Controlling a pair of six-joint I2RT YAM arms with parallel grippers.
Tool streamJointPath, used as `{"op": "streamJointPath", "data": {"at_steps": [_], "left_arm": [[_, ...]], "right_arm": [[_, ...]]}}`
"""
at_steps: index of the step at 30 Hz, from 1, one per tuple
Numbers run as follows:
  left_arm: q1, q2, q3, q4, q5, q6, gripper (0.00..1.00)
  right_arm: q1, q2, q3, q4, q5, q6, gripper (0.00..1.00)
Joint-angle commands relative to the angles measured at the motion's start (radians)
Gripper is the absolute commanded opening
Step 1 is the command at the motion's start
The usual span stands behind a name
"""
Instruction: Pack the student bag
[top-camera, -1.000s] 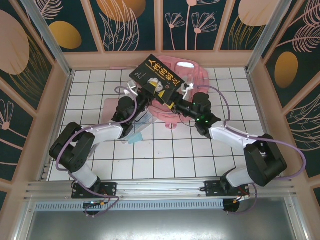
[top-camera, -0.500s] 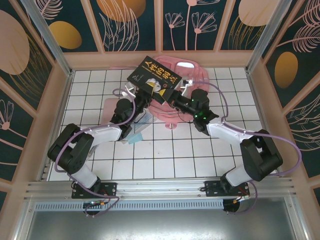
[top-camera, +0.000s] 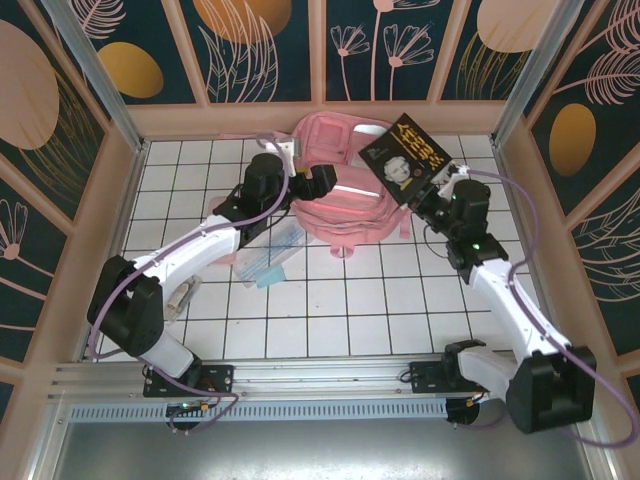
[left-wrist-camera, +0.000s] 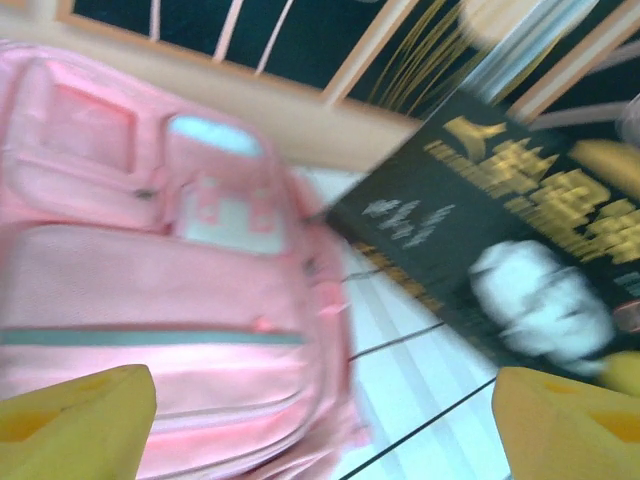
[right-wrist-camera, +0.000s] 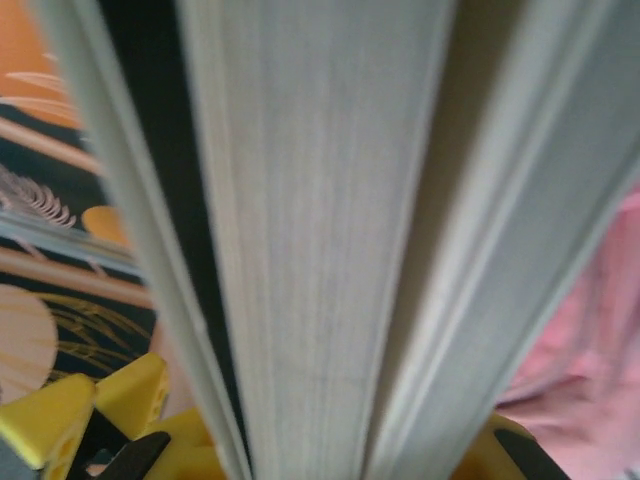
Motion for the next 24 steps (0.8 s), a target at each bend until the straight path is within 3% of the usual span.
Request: {"op": "streamJointPath", "data": {"at_steps": [1,7,12,19,24], "left_arm": [[-0.002,0.089,0.136,-0.356,-0.057,0.37,0.84],[-0.022,0.301,0.366,-0.592,-0.026,0.623,0.8],[-0.062,0.472,0.54,-0.742,-0.064,0.766,0.78],[-0.087,0.615,0.696,-0.821,-0.044,0.851,0.78],[-0.089,0.7,0.776,-0.839,-0.149,0.869,0.79]], "right_arm": [[-0.072,-0.082,-0.042,-0.087,0.03,-0.08,0.0],[-0.183,-0.128,-0.052,-0.139,-0.042,-0.131,0.0],[-0.224,-0.125,-0.057,-0.146,-0.069,-0.156,0.0],[-0.26,-0.114,-0.086,-0.109,-0.118,-0.14,0.0],[-0.271,-0.102,-0.099,-0.088,-0.14,-0.126,0.0]]}}
